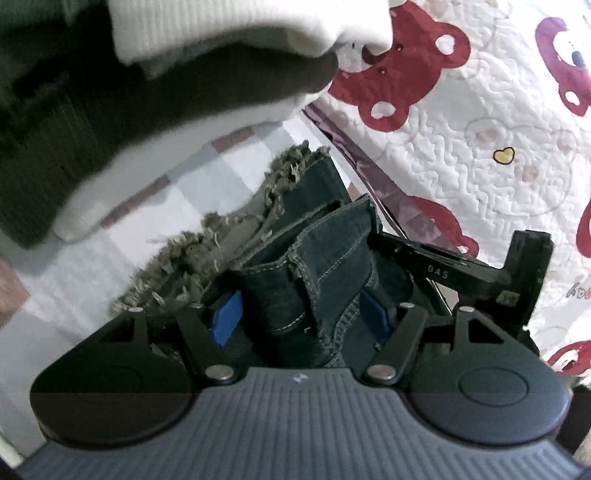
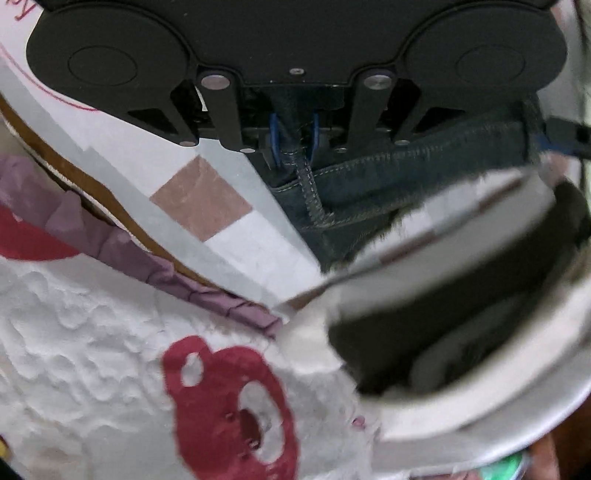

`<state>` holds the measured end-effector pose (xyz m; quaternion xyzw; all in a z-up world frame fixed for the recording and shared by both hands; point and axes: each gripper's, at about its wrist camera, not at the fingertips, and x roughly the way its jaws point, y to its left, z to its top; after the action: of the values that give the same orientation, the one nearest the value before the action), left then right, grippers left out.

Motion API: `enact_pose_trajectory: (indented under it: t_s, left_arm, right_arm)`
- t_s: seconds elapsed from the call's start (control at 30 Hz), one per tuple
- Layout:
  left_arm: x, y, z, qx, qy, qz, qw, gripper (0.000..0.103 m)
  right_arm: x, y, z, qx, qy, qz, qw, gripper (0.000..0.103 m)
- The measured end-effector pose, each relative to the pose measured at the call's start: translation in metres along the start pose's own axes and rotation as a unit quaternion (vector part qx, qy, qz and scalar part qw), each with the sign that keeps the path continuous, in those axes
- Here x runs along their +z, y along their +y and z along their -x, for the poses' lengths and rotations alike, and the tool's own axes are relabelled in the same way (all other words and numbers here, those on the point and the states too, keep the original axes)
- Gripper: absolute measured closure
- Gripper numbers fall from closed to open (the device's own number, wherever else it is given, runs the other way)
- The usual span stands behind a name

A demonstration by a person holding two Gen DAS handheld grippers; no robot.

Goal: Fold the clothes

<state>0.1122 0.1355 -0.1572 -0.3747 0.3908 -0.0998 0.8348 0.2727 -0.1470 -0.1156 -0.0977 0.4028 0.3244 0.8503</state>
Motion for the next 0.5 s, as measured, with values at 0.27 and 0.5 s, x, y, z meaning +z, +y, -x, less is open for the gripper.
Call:
enact_pose_trajectory:
  t_s: [0.27,0.5]
  left_arm:
    - [-0.005,-0.004,-0.017,0.006,0.009,-0.033,0.9994,0.086]
    - [-0.001,0.004,-0.013,-0.015,0.015,-0.004,0.9998,0.083]
  right_arm:
    - [0.000,0.005,0.003,0.011,-0.003,0.010,1.000,0.082]
    - [-0.010,0.001,0.020,-0.007,-0.032,-0.071,0.997,0.053]
